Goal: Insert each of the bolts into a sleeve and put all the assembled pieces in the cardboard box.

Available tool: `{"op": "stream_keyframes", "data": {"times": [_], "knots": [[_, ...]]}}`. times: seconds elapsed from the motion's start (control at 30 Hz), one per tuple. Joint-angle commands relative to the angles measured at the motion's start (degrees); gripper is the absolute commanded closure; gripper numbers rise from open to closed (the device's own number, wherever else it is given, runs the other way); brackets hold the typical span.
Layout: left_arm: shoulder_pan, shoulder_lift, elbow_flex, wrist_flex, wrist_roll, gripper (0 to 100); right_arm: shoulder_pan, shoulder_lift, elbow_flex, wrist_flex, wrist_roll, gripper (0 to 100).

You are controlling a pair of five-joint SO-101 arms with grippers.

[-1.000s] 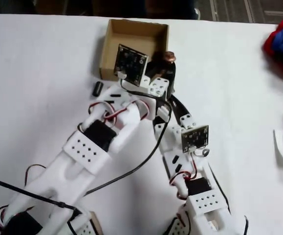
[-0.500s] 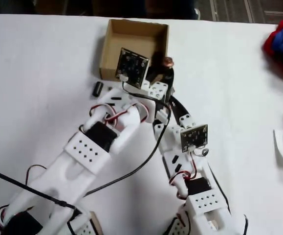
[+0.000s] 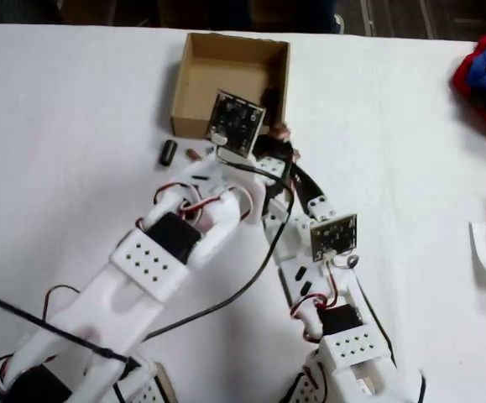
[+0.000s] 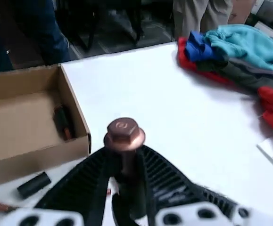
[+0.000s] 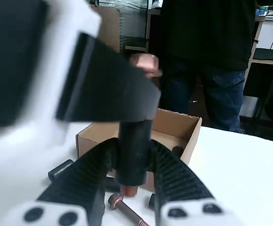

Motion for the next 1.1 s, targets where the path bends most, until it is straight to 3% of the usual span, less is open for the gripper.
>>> {"op": "stream_keyframes", "data": {"times": [0.0,0.13,0.37,0.57,0.77,0.93,1.07], "knots": [[-0.62,-4.48,-0.4,4.13,-0.53,97,0.75,-0.13,0.35,-0.22,0.26,97.8],[-0.97,-6.33,-0.4,5.71,-0.62,96,0.75,-0.13,0.35,-0.22,0.26,97.8],[-1.14,-9.05,-0.48,10.64,-0.35,75,0.75,-0.04,0.35,-0.22,0.26,97.8],[-1.58,-10.73,-0.4,13.54,-0.53,78,0.75,-0.13,0.35,-0.22,0.26,97.8],[-12.04,-17.41,-0.31,14.42,-0.62,79,2.68,0.4,0.18,1.27,-1.85,97.8],[-23.56,-23.56,7.96,20.84,-0.97,79,7.69,0.66,-5.98,11.12,-17.23,97.8],[-27.87,-26.99,18.51,15.65,-10.73,79,9.27,8.31,-23.65,20.44,-17.41,97.8]]}}
